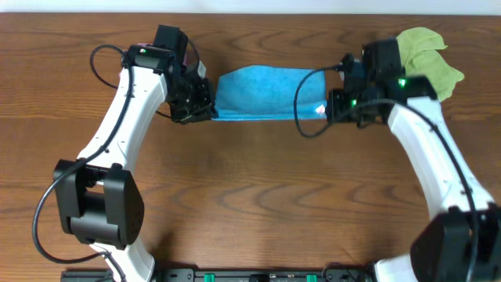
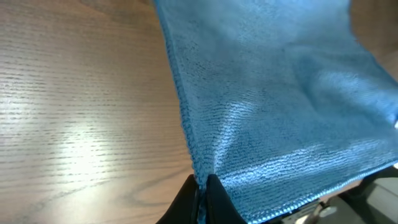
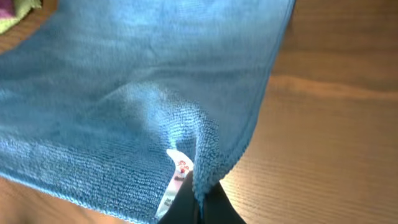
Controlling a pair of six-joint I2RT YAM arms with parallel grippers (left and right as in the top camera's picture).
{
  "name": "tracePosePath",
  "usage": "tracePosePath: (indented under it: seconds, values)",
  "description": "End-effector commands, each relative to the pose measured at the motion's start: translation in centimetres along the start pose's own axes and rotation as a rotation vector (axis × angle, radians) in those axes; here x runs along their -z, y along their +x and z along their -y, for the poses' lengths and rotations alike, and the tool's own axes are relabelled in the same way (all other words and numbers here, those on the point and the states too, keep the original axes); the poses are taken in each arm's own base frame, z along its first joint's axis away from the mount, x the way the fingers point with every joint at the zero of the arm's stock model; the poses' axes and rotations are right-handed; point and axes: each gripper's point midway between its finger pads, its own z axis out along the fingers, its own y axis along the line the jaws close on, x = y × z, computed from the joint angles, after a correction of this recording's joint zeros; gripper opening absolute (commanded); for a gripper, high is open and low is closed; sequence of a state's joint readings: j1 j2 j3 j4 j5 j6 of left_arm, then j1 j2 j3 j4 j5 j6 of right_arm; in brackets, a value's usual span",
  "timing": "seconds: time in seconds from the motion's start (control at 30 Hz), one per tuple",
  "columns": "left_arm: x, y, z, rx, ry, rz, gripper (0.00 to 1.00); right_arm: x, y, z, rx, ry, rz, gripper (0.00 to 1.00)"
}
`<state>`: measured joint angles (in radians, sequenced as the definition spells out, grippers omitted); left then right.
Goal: Fold the cloth
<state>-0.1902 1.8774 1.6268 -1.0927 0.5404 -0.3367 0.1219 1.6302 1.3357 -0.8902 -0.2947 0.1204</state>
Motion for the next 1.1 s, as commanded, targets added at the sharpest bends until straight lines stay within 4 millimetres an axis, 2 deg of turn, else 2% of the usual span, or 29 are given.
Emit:
tracePosePath:
  seconds: [0.0,0.17,0.23,0.37,0.5,0.7,0.83,1.07]
  values:
    - [-0.2,0.6,-1.9,-0.016,-0.086,0.012,0.06,0.9,1.6,1.3,0.008,0.052,0.039,0.01]
    - [-3.0,2.6,-3.4,0.005,-0.106,-0.054,0.06,0.6,4.4,1.4,-0.008,0.034,0.049,0.01]
    - [-4.2,3.8,-4.1,0.009,-0.116,-0.088,0.06,-0.2,6.3,1.7,-0.036,0.028,0.012,0.01]
    - [-5.2,5.3,-4.9,0.011,-0.137,-0.109,0.06,-2.0,9.1,2.1,-0.071,0.017,-0.054,0.01]
    - [-5.6,6.8,-6.1,0.013,-0.161,-0.118,0.06,-3.0,10.8,2.6,-0.097,0.022,-0.091,0.01]
    - [-5.9,9.0,-7.3,0.051,-0.164,-0.124,0.06,-3.5,12.4,2.9,-0.109,0.028,-0.136,0.01]
    - [-5.6,9.9,-7.2,0.046,-0.162,-0.119,0.06,-3.7,13.5,3.0,-0.119,0.029,-0.167,0.01]
    - [-6.1,9.5,-6.2,0.036,-0.154,-0.072,0.06,-4.0,13.4,2.4,-0.098,0.015,-0.159,0.01]
